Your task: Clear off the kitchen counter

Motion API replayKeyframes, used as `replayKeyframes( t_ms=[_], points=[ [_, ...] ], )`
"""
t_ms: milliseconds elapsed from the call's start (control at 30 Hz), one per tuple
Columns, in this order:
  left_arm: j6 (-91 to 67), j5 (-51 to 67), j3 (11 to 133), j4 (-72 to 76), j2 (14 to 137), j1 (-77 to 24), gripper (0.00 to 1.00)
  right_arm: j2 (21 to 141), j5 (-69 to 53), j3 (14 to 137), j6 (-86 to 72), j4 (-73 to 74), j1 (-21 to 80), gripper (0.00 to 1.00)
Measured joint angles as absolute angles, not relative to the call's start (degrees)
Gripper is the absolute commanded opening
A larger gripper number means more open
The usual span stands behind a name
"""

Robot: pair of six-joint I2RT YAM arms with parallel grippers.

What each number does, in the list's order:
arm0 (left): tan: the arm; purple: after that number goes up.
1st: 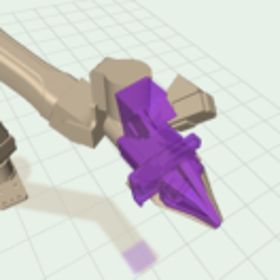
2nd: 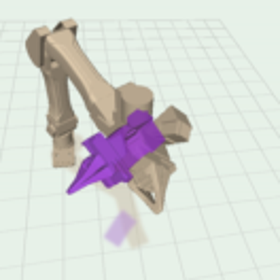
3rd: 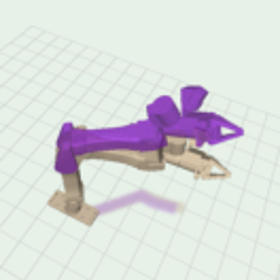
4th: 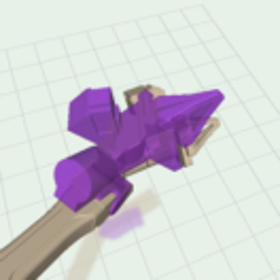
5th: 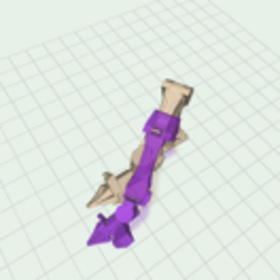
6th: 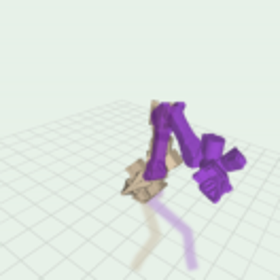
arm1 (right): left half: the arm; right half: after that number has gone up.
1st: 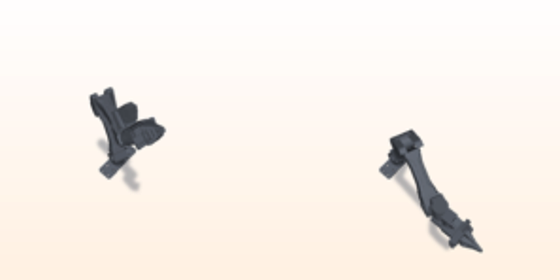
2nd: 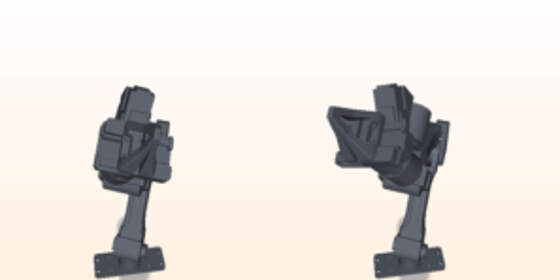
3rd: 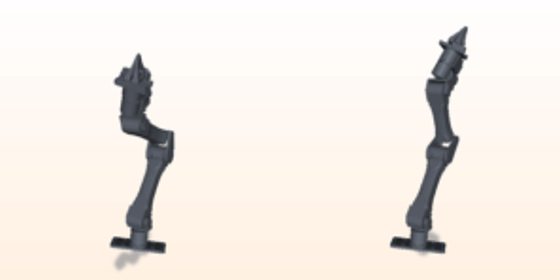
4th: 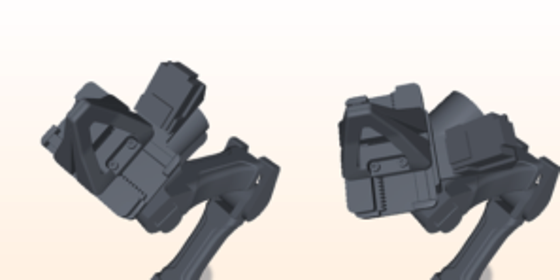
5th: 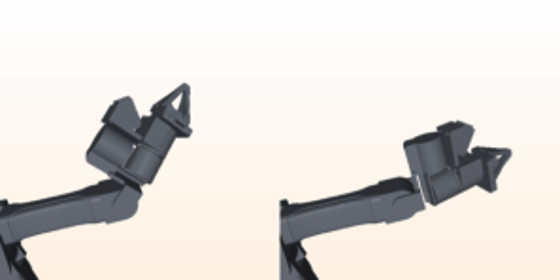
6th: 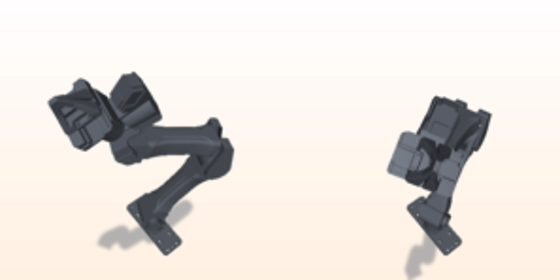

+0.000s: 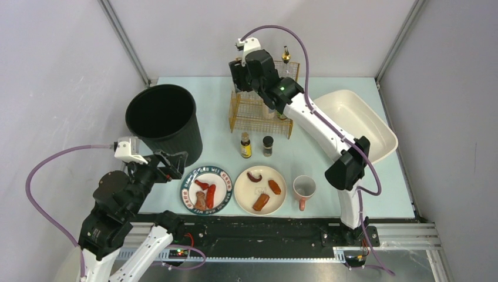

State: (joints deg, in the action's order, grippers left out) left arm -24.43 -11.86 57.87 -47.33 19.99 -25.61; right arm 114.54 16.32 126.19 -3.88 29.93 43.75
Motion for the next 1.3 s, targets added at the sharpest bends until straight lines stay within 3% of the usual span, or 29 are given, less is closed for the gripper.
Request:
replayKeyframes(
  t_ms=[1300],
  points=[
    [-24.4,-11.9,58.6,-47.8,20.7,-25.6,0.98,130.3,19.4,130.3,-5.6,27.5,39.6,0.00]
  ],
)
